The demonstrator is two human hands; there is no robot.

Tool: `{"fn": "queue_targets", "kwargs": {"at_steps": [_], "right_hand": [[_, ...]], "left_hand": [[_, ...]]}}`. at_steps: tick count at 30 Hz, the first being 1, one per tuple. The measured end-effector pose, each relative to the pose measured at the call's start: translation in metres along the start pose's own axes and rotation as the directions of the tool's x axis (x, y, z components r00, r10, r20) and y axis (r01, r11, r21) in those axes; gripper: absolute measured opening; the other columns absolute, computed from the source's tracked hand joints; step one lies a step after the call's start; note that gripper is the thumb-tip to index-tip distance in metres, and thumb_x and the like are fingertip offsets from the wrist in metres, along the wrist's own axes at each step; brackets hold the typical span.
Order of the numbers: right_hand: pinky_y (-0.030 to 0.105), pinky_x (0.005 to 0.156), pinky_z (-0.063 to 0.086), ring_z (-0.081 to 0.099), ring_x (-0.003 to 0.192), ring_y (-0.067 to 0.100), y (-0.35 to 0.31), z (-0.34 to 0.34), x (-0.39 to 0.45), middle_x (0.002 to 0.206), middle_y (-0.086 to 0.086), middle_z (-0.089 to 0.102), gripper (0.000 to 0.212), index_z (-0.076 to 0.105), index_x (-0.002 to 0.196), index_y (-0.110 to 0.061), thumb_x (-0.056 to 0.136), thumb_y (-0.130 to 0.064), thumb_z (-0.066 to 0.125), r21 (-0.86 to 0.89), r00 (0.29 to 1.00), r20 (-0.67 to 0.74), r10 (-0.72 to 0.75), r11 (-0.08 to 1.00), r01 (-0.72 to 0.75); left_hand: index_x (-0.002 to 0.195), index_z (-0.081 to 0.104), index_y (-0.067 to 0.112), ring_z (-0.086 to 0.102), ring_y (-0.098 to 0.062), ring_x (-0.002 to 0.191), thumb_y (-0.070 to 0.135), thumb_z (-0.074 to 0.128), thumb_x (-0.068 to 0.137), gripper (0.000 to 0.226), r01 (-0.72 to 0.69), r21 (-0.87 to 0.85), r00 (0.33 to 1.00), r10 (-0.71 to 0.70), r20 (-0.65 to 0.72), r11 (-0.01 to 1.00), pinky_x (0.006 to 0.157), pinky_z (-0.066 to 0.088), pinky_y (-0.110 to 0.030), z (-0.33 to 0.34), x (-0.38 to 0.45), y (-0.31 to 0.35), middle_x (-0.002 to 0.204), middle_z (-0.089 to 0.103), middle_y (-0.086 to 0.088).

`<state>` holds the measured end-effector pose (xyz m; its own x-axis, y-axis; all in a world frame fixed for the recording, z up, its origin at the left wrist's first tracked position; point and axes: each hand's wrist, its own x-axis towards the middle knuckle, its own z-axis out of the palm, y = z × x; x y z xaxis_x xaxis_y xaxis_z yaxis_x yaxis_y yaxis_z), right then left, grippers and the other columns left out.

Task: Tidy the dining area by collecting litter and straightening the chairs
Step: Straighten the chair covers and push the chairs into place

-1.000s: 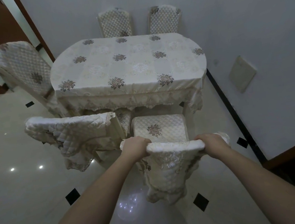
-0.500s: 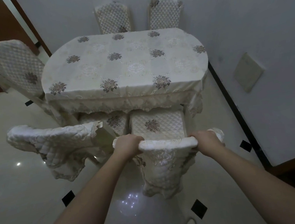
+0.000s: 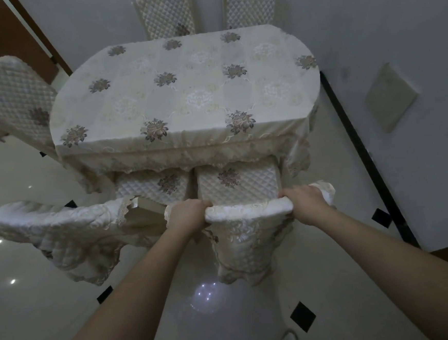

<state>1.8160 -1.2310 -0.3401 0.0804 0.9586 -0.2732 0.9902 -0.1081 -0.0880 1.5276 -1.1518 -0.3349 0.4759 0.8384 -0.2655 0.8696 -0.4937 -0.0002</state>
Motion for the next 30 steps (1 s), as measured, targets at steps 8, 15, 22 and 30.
{"fn": "queue_targets", "kwargs": {"at_steps": [8,15,22,30], "right_hand": [[0.034,0.087,0.037,0.055,0.108,0.024,-0.005,-0.006,0.009,0.116,-0.004,0.061,0.042,0.057,0.116,-0.038,0.08,-0.019,0.062,-0.001,1.0,-0.006,0.022,1.0,-0.022],[0.035,0.088,0.036,0.055,0.107,0.025,-0.005,-0.003,0.013,0.113,-0.004,0.061,0.042,0.057,0.115,-0.04,0.079,-0.019,0.062,0.015,0.999,-0.028,0.027,1.0,-0.027],[0.034,0.086,0.039,0.057,0.107,0.023,-0.008,-0.01,0.008,0.115,-0.005,0.062,0.04,0.058,0.116,-0.043,0.08,-0.026,0.061,-0.002,1.0,0.0,0.02,1.0,-0.02],[0.04,0.105,0.033,0.041,0.13,0.029,-0.023,-0.032,-0.008,0.145,0.005,0.041,0.088,0.03,0.144,-0.03,0.07,-0.059,0.069,0.052,0.977,0.212,0.026,0.998,-0.038]], "left_hand": [[0.121,0.059,0.027,0.061,-0.025,0.105,0.034,0.06,0.085,0.037,0.025,-0.02,0.987,-0.022,0.158,0.999,0.084,0.05,-0.039,-0.016,0.014,-0.002,0.117,0.065,0.0],[0.121,0.059,0.03,0.061,-0.021,0.105,0.035,0.061,0.085,0.036,0.052,-0.012,0.986,-0.049,0.161,0.999,0.084,0.05,-0.037,-0.019,0.015,-0.003,0.117,0.065,0.003],[0.126,0.05,0.029,0.054,-0.023,0.113,0.043,0.065,0.081,0.05,0.078,0.055,0.984,-0.086,0.155,0.995,0.091,0.04,-0.04,-0.02,0.009,-0.005,0.124,0.056,-0.001],[0.145,0.03,0.032,0.036,-0.022,0.135,0.061,0.07,0.072,0.088,0.001,-0.033,0.999,-0.003,-0.039,0.999,0.109,0.028,-0.044,-0.024,-0.04,-0.064,0.147,0.041,0.001]]}}
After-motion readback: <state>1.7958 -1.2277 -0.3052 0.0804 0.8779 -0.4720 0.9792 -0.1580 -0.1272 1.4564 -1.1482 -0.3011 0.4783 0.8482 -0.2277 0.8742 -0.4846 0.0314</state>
